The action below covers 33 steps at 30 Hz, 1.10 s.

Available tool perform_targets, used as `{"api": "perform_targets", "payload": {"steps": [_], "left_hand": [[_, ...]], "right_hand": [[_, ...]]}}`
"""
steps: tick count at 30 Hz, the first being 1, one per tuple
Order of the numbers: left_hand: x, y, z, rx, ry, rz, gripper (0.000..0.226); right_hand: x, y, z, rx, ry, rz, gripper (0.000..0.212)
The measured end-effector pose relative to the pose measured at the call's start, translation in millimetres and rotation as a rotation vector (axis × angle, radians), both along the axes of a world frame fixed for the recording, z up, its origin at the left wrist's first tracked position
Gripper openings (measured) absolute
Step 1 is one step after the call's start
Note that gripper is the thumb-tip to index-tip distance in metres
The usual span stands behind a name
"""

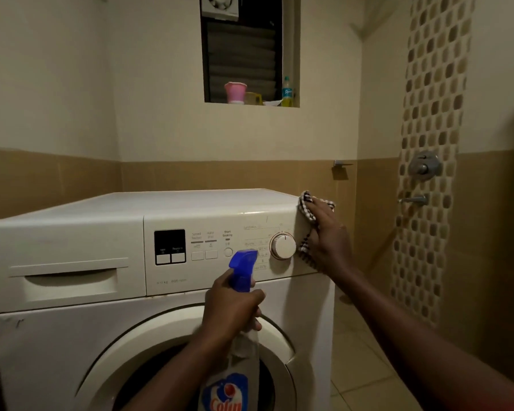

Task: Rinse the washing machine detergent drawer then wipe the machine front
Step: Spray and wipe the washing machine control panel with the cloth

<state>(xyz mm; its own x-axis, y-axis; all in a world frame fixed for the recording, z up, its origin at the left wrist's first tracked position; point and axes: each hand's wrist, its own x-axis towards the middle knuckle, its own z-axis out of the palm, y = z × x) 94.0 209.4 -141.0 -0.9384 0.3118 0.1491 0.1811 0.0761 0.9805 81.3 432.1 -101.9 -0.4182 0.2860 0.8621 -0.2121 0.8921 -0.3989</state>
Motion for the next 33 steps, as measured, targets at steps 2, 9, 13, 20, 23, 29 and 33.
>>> {"api": "perform_targets", "payload": {"steps": [2,9,13,20,23,29,33], "left_hand": [[1,11,2,-0.032,0.016,-0.022,0.022],[4,26,-6,-0.097,-0.017,-0.061,0.034],[1,16,-12,-0.075,-0.055,-0.040,0.035],[-8,3,-17,-0.037,-0.061,0.042,0.037],[-7,3,-20,0.005,-0.093,0.020,0.038],[-1,-19,-7,0.065,-0.050,0.023,0.032],[-1,-28,-2,0.055,-0.022,0.051,0.035]], "right_hand": [[-4,-2,-7,-0.087,0.047,-0.020,0.061],[-15,-19,-35,-0.374,0.194,-0.155,0.065],[-19,-46,-57,-0.450,0.190,-0.200,0.057],[-29,-124,-127,-0.442,0.154,-0.168,0.069],[-22,-120,-129,-0.406,0.124,-0.119,0.067],[-12,-51,-56,-0.456,0.164,-0.068,0.063],[-3,-49,-7,-0.217,0.074,0.056,0.062]]}}
